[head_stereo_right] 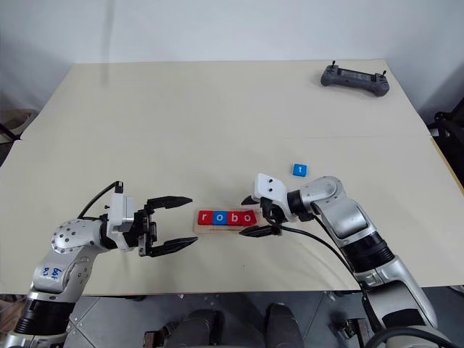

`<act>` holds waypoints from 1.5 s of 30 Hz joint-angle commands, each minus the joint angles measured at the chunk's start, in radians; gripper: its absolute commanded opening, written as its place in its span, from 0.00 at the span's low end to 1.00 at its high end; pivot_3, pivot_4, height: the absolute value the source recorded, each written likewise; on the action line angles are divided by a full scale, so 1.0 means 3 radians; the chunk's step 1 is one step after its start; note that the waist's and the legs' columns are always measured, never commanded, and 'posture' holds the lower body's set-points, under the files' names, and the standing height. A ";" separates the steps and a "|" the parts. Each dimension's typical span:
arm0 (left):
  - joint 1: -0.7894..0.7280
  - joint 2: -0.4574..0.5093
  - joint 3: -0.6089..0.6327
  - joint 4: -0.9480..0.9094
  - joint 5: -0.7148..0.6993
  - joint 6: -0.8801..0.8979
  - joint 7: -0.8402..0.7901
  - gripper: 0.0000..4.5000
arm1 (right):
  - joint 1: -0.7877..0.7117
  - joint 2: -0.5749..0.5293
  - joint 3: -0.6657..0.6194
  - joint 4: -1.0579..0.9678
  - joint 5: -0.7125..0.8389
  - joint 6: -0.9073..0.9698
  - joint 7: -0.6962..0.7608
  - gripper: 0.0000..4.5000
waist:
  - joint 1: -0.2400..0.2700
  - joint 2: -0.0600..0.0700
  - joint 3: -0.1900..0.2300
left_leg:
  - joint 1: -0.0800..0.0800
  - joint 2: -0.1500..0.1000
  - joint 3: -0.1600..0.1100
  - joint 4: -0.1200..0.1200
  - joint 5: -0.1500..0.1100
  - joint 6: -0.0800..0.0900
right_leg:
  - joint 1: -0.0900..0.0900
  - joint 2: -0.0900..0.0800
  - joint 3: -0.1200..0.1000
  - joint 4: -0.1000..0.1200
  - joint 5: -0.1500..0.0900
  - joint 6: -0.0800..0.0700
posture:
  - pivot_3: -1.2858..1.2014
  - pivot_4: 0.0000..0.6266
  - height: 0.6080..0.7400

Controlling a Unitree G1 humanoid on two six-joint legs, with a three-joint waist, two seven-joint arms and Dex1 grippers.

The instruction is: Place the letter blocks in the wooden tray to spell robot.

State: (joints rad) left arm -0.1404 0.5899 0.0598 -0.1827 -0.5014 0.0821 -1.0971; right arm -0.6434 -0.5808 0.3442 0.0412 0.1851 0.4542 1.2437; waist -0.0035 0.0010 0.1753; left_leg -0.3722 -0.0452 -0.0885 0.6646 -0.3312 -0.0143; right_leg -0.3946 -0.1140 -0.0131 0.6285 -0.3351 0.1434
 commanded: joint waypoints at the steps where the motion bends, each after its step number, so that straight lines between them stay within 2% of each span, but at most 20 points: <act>1: -0.0003 0.0001 0.0043 -0.0073 -0.0024 -0.0051 0.0003 1.00 | -0.0039 -0.0019 -0.0110 -0.0097 0.0089 0.0022 0.0022 0.99 | 0.0000 0.0000 0.0000 | 0.0000 0.0000 0.0000 0.0000 0.0000 0.0000 | 0.0000 0.0000 0.0000 0.0000 0.0000 0.0000 | 0.52 0.24 1.00; 6: 0.0002 0.0011 0.0051 -0.0079 -0.0029 -0.0048 -0.0002 1.00 | -0.0014 -0.0028 -0.0211 -0.0291 0.0329 0.0156 0.0130 0.99 | 0.0001 0.0000 0.0000 | 0.0000 0.0000 0.0000 -0.0001 0.0000 0.0000 | 0.0000 0.0000 0.0000 0.0000 0.0000 0.0000 | 0.52 0.24 1.00; 9: 0.0002 0.0019 0.0056 -0.0073 -0.0031 -0.0047 -0.0007 1.00 | -0.0024 -0.0033 -0.0245 -0.0365 0.0403 0.0254 0.0135 0.86 | 0.0002 0.0000 0.0000 | 0.0000 0.0000 0.0000 -0.0001 0.0000 0.0000 | 0.0000 0.0000 0.0000 -0.0001 0.0000 0.0000 | 0.52 0.24 1.00; 20: -0.0030 0.0021 0.0054 -0.0045 -0.0028 -0.0045 -0.0016 1.00 | -0.0102 0.0052 -0.0163 -0.0218 0.0226 0.0158 -0.0081 0.02 | 0.0001 0.0000 0.0000 | 0.0000 0.0000 -0.0001 -0.0001 0.0000 0.0000 | 0.0000 0.0000 0.0000 -0.0001 0.0000 0.0000 | 0.52 0.24 1.00; 29: -0.0046 0.0003 0.0037 -0.0040 -0.0019 -0.0049 -0.0009 1.00 | -0.0074 0.0158 -0.0056 -0.0231 0.0091 0.0182 -0.0220 0.01 | -0.0001 0.0000 0.0000 | 0.0000 0.0000 -0.0001 -0.0001 0.0000 0.0000 | -0.0001 0.0000 0.0000 0.0000 0.0000 0.0000 | 0.52 0.24 1.00; 45: -0.0067 -0.0007 0.0027 -0.0009 -0.0014 -0.0063 -0.0020 1.00 | 0.0011 -0.0029 -0.0126 -0.0104 0.0037 0.0220 -0.0238 0.01 | -0.0001 0.0000 0.0000 | 0.0000 0.0000 0.0000 -0.0001 0.0000 0.0000 | 0.0000 0.0000 0.0000 0.0000 0.0000 0.0000 | 0.52 0.24 1.00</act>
State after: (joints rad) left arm -0.1518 0.5896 0.0597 -0.1798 -0.5014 0.0812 -1.0993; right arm -0.6481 -0.5776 0.3394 0.0321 0.1797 0.5208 1.1696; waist -0.0038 0.0010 0.1753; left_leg -0.3722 -0.0451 -0.0886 0.6642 -0.3312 -0.0143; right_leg -0.3947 -0.1140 -0.0130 0.6284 -0.3351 0.1434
